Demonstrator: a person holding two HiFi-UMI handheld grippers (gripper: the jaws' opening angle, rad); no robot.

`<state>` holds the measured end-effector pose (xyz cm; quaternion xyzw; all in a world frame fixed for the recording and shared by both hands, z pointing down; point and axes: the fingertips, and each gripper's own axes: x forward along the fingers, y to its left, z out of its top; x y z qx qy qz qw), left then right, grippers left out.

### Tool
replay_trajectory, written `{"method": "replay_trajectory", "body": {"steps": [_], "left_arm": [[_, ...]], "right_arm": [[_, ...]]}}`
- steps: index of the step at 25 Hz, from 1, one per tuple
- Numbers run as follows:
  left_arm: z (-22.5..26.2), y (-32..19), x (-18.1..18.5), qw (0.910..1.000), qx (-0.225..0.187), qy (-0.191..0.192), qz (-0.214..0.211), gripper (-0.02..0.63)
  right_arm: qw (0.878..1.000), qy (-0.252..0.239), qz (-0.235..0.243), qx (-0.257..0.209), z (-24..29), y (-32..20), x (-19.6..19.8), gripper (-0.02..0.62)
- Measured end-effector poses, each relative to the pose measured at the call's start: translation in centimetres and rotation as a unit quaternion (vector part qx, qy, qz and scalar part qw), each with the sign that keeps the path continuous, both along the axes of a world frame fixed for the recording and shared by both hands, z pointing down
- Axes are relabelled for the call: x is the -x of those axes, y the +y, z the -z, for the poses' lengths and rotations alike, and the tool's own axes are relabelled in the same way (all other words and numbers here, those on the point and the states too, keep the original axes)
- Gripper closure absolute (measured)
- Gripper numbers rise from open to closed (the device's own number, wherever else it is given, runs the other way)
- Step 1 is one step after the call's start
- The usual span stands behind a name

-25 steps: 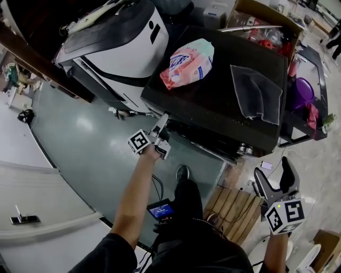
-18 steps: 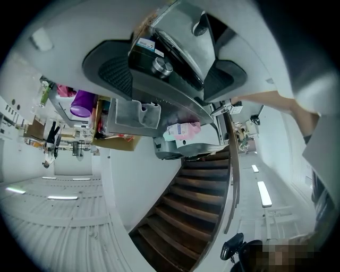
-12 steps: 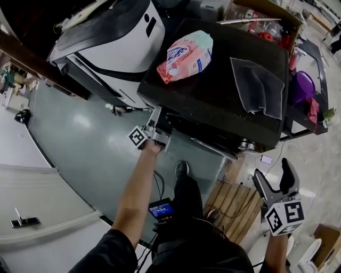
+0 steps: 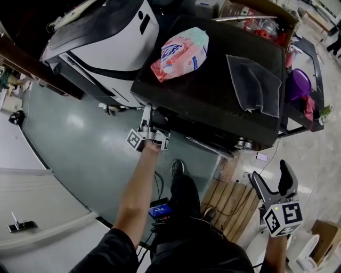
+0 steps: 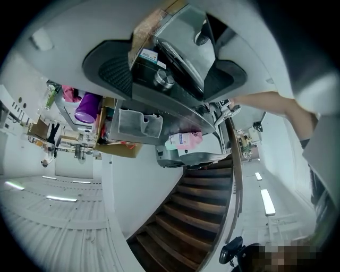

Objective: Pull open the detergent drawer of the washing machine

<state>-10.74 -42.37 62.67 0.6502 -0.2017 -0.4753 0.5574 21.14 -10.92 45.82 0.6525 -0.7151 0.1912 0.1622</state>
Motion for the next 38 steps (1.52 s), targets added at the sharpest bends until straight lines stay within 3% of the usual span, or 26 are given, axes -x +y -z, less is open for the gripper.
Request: {"method": "replay_trajectory", "body": {"steps": [5,7,21,38], "left_arm": [[0.1,0.5,0.3,1.0,-0.007,0.003,-0.004,0.205],[-0.1,1.6,1.0,0.9999,-0.009,0.002,-0.006,0.272],[0.4,8.0,5.4,0.9994,-0.026,0.023,0.005,0.259],[0.4,9.7,6.3,0.9991,-0.037,0.02,-0.003,0.274]], "right_arm": [[1.0,0.005,-0.008,0.005,-0.2,0.6,-0.7,0.199],[1.0,0.005,-0.008,0.006,-0.5,0.8,-0.8,0.199],[1.0,-0.004,0.025,0.0,-0.9,1.2,1.6,0.199],[1.0,-0.004,0.016,0.006,-1.3,2.5,2.3,0.199]]}}
